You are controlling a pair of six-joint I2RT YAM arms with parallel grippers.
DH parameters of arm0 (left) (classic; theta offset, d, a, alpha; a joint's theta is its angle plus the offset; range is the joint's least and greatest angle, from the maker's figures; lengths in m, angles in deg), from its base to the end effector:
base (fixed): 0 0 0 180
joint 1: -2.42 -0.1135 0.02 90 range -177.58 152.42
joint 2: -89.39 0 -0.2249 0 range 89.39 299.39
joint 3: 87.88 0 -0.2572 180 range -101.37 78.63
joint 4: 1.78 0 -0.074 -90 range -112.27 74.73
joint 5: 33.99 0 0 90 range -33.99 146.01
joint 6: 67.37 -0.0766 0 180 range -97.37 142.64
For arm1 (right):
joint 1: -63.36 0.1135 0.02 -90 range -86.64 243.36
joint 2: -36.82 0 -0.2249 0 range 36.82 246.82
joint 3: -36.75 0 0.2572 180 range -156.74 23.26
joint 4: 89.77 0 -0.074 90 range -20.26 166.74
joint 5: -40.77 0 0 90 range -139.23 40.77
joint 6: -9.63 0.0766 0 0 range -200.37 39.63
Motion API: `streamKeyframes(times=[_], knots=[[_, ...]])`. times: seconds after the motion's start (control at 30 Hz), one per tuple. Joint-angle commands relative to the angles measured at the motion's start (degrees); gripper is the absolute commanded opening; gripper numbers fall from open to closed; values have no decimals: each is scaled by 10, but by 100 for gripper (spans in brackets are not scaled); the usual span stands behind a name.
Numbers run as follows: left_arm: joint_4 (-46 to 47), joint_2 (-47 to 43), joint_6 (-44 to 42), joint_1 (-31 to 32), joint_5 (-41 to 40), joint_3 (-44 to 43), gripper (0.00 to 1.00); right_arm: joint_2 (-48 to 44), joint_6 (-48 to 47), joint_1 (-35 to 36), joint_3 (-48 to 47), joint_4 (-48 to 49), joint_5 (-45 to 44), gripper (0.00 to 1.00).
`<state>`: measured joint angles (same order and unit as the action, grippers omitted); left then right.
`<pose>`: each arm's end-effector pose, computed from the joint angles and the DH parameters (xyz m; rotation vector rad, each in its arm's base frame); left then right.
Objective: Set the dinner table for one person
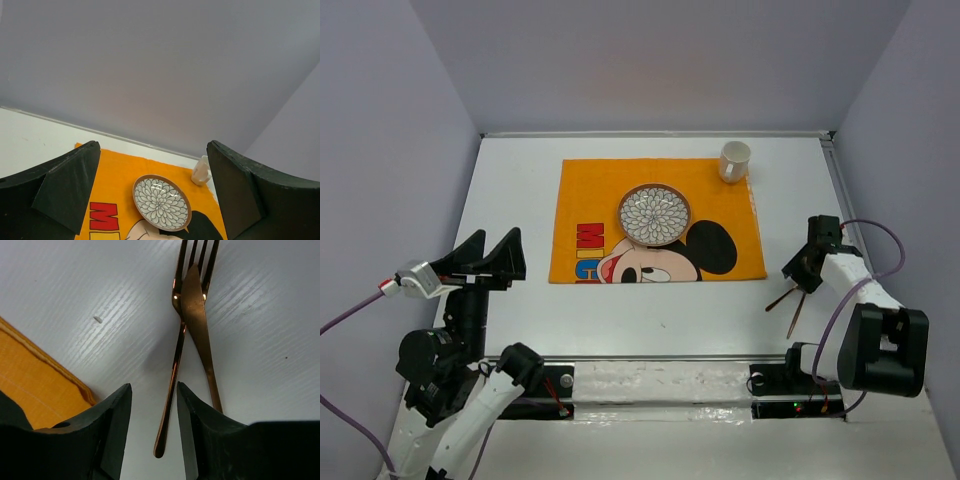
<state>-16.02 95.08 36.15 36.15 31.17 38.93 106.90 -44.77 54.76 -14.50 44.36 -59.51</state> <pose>0.0927 -0.0232 0.4041 -0.2227 1.0404 -0.5323 0.2458 -0.0510 0.1069 1.0545 2.4537 -0.0936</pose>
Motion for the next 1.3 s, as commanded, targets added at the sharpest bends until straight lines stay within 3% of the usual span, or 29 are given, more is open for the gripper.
streamKeyframes(times=[0.0, 0.2, 0.53, 0.8, 1.0, 1.2, 1.27], knots=[[22, 3, -17, 13, -27, -7, 99, 36, 6, -7, -28, -21, -8, 46], [25, 5, -23, 23, -24, -6, 99, 61, 7, -7, -43, -32, -12, 43], [27, 7, -25, 27, -24, -6, 99, 126, 1, -7, -59, 13, -3, 27], [32, -5, -28, 27, -24, -2, 99, 150, -28, -7, -89, 52, 18, 0], [36, -2, -29, 27, -19, 0, 99, 124, -65, -7, -105, 93, -32, 0], [37, 3, -31, 27, -20, 2, 99, 38, -90, -7, -117, 134, -9, 0], [37, 9, -31, 27, -22, 2, 99, 23, -105, 35, -141, 128, -39, 0]])
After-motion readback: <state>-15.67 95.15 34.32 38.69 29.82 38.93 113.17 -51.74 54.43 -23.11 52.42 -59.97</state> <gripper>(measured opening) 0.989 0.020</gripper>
